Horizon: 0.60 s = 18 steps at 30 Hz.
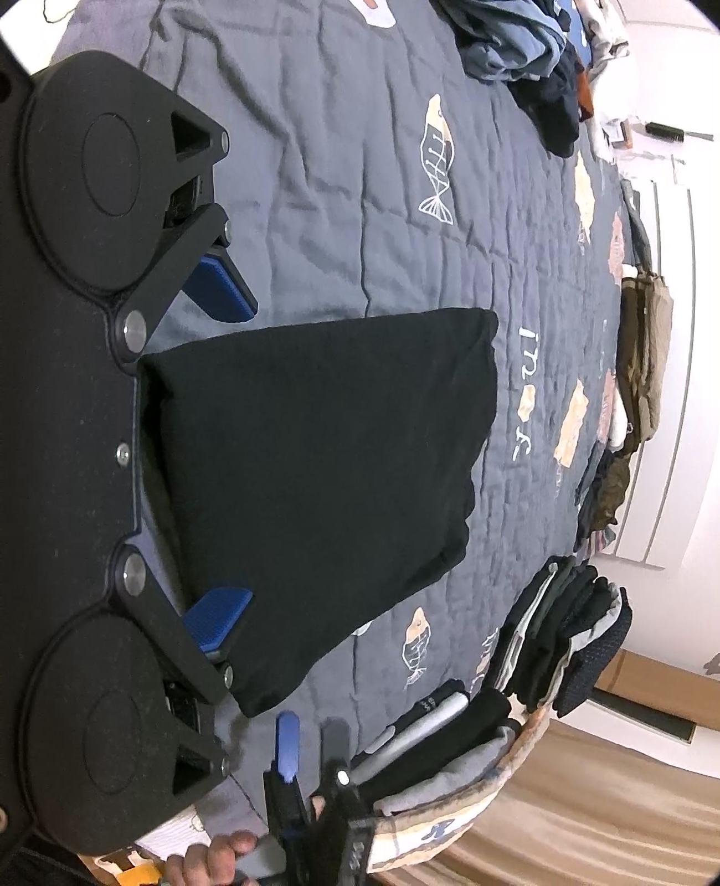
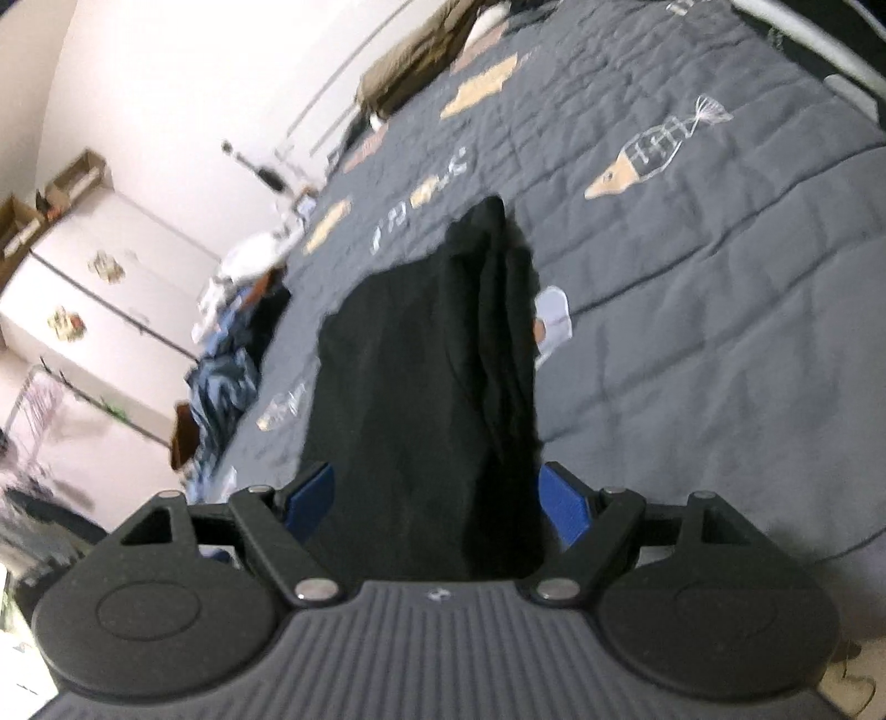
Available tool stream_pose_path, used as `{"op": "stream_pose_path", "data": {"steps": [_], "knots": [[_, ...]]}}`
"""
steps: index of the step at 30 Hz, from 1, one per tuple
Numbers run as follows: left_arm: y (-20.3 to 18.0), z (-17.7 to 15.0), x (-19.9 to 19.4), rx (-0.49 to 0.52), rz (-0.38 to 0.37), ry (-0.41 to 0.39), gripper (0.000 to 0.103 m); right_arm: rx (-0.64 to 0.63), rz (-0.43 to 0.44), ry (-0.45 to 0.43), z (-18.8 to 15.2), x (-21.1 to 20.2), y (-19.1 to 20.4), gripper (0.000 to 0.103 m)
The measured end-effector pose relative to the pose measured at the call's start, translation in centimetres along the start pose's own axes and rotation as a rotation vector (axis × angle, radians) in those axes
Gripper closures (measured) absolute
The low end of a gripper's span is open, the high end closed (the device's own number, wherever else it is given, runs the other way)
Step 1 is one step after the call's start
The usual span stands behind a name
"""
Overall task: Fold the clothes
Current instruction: 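Lower the right gripper onto the folded shirt's end and close it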
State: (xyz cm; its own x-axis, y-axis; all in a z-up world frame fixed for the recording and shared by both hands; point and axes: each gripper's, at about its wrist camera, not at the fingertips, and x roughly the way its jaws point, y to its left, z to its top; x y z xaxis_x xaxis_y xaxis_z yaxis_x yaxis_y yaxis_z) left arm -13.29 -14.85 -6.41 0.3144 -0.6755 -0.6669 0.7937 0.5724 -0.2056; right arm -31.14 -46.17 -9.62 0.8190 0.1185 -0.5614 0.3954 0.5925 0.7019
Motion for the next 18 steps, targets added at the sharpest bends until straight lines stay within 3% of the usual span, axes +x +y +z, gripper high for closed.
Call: {"op": "stream_pose_path", "data": {"steps": [9, 18], "knots": [[0.2, 0.0, 0.3, -0.009, -0.002, 0.002, 0.0, -0.011, -0.006, 0.091, 0.8, 3.1, -1.5, 0.023], [0.2, 0.1, 0.6, -0.012, -0.004, 0.012, 0.0, -0.027, 0.075, 0.142, 0.8, 5.3, -1.3, 0.023]]}}
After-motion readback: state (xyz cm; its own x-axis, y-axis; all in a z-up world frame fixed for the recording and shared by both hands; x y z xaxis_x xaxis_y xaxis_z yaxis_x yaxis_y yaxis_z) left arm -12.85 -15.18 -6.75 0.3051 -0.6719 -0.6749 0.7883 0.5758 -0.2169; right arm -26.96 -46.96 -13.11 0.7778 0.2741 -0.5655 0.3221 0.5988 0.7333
